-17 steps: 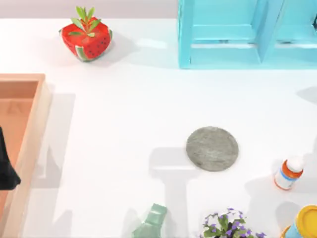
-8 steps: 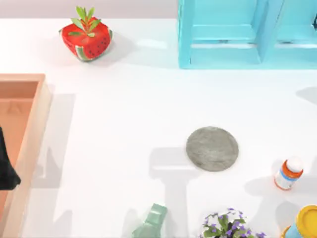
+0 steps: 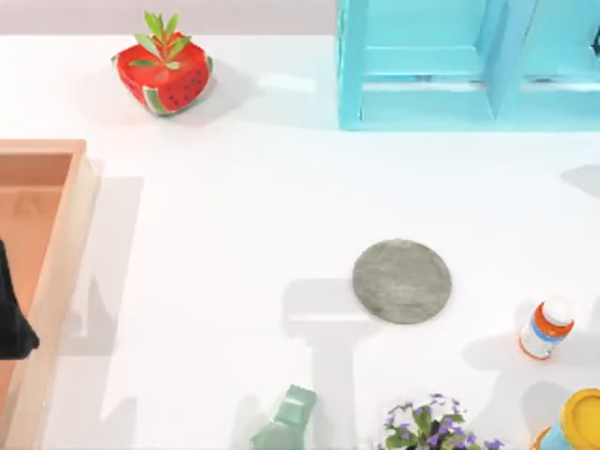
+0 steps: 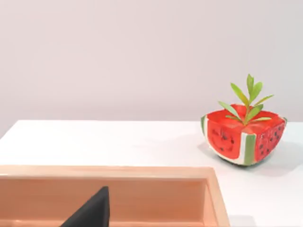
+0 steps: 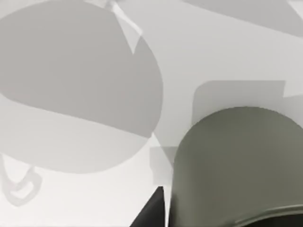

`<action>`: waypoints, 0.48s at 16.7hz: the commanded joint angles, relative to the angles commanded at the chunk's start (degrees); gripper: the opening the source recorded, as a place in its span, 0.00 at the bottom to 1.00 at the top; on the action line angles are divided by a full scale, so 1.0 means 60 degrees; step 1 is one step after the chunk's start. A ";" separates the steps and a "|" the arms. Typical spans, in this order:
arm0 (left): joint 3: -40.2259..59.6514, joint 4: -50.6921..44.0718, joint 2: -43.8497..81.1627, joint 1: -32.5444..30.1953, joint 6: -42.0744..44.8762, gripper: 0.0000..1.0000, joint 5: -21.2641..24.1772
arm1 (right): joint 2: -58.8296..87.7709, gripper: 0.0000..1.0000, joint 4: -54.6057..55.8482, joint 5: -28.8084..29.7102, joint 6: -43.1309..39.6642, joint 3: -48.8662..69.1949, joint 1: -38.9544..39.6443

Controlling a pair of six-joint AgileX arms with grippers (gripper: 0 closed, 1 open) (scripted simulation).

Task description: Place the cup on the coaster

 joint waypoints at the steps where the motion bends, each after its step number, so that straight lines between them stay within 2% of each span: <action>1: 0.0000 0.0000 0.0000 0.0000 0.0000 1.00 0.0000 | 0.0000 0.25 0.0000 0.0000 0.0000 0.0000 0.0000; 4: 0.0000 0.0000 0.0000 0.0000 0.0000 1.00 0.0000 | 0.0000 0.02 0.0000 0.0000 0.0000 0.0000 0.0000; 8: 0.0000 0.0000 0.0000 0.0000 0.0000 1.00 0.0000 | 0.0000 0.00 0.0000 0.0000 0.0000 0.0000 0.0000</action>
